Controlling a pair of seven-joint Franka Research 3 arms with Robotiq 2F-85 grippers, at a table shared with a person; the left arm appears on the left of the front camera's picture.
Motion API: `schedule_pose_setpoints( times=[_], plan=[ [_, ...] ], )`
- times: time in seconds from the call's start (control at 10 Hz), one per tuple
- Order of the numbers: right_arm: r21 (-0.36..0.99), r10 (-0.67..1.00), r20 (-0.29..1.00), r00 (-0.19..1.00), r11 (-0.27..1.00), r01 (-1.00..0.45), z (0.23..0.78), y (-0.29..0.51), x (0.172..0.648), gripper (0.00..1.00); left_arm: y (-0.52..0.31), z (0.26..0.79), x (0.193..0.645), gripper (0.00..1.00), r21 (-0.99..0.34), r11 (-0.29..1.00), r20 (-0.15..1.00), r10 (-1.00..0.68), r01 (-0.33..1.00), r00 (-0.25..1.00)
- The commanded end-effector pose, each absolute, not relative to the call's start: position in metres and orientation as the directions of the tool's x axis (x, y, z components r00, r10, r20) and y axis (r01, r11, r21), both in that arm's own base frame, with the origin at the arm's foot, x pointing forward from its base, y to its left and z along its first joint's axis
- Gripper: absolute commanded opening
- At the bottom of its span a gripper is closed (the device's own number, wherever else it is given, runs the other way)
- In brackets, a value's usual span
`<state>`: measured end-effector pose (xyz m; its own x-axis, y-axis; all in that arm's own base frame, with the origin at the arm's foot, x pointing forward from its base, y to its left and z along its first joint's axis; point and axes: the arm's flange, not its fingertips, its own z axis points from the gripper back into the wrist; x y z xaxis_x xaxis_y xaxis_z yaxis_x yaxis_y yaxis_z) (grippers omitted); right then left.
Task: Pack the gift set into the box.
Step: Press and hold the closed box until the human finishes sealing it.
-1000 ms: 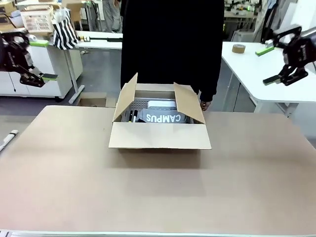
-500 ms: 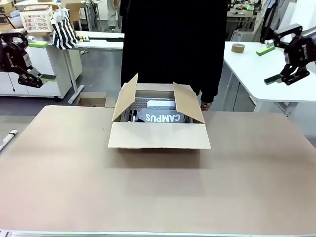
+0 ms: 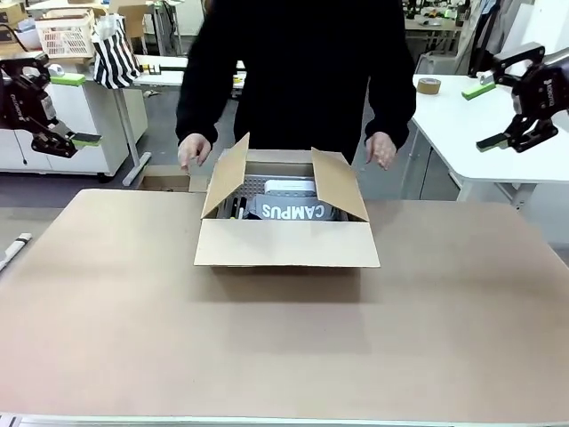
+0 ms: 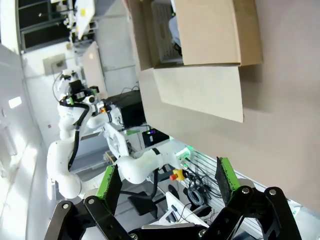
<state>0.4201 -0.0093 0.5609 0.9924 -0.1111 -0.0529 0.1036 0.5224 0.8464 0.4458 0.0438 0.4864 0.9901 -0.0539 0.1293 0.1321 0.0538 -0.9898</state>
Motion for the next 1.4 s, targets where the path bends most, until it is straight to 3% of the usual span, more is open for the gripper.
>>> schedule_pose_setpoints(
  times=[0.0, 1.3],
  plan=[
    [0.837, -0.118, -0.060, 0.991, 0.535, 0.115, 0.5633, -0.0107, 0.4194, 1.00, 0.0443, 0.4881, 0.4423, 1.00, -0.991, 0.060, 0.119, -0.056, 0.123, 0.991],
    [0.837, -0.118, -0.060, 0.991, 0.535, 0.115, 0.5633, -0.0107, 0.4194, 1.00, 0.0443, 0.4881, 0.4423, 1.00, -0.991, 0.060, 0.119, -0.056, 0.123, 0.991]
  ],
)
